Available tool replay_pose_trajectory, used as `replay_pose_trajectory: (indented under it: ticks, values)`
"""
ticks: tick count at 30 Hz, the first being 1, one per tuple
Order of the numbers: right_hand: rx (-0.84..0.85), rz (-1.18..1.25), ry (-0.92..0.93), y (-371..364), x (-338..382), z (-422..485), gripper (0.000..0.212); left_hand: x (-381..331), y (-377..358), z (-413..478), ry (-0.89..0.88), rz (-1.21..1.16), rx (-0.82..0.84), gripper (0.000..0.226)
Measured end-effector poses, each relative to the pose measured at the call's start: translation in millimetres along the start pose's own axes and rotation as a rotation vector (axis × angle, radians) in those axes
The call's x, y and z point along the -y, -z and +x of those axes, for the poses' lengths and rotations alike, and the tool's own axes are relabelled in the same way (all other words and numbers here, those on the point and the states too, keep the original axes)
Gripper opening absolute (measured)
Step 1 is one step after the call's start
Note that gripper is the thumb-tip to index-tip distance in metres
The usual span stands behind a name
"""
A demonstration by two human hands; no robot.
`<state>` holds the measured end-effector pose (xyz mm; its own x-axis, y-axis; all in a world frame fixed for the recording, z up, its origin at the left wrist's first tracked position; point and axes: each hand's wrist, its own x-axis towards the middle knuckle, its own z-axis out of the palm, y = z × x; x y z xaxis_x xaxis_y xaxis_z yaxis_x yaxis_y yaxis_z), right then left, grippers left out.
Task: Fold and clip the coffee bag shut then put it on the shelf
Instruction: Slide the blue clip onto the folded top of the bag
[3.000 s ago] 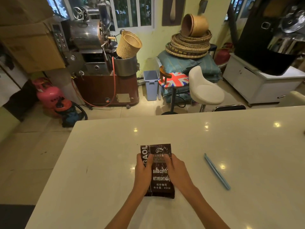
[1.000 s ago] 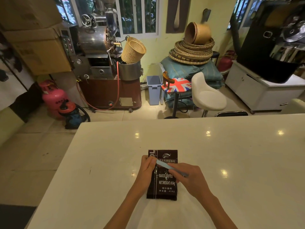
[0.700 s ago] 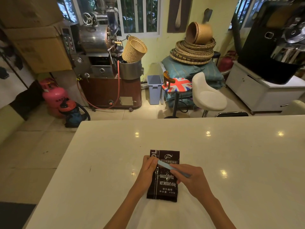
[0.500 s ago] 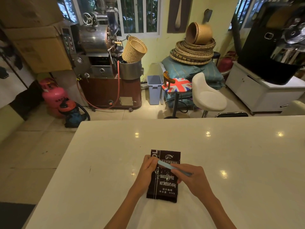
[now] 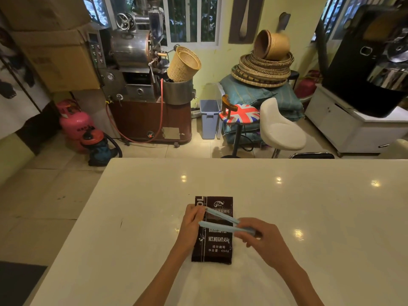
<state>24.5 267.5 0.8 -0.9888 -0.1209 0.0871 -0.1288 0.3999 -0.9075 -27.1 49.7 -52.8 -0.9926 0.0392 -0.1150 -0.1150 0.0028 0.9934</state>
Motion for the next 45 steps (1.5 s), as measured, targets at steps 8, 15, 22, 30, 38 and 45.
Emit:
replay_pose_trajectory:
  ticks: [8,15,22,30,38,45]
  values:
    - [-0.319,0.194,-0.169,73.8,-27.4,12.5,0.024,9.1,11.0,-4.4,-0.158,0.078,-0.061,0.029]
    - [-0.083,0.133,-0.194,35.8,-24.3,37.3,0.024,9.9,-0.5,-6.5,-0.041,-0.161,-0.008,0.069]
    - [0.023,0.138,-0.172,6.5,-18.4,52.8,0.053,9.8,-7.2,-1.3,0.016,-0.139,-0.003,0.070]
    - [-0.044,0.186,-0.260,-11.3,-19.9,55.8,0.056,3.6,-11.3,6.7,0.113,-0.104,0.046,0.073]
    - [-0.078,0.203,-0.239,-19.2,-24.7,59.7,0.052,2.6,-11.9,8.6,0.126,-0.099,-0.027,0.063]
    - [-0.118,0.314,-0.246,-29.8,-27.0,64.0,0.043,3.6,-8.4,14.4,0.153,-0.050,-0.037,0.070]
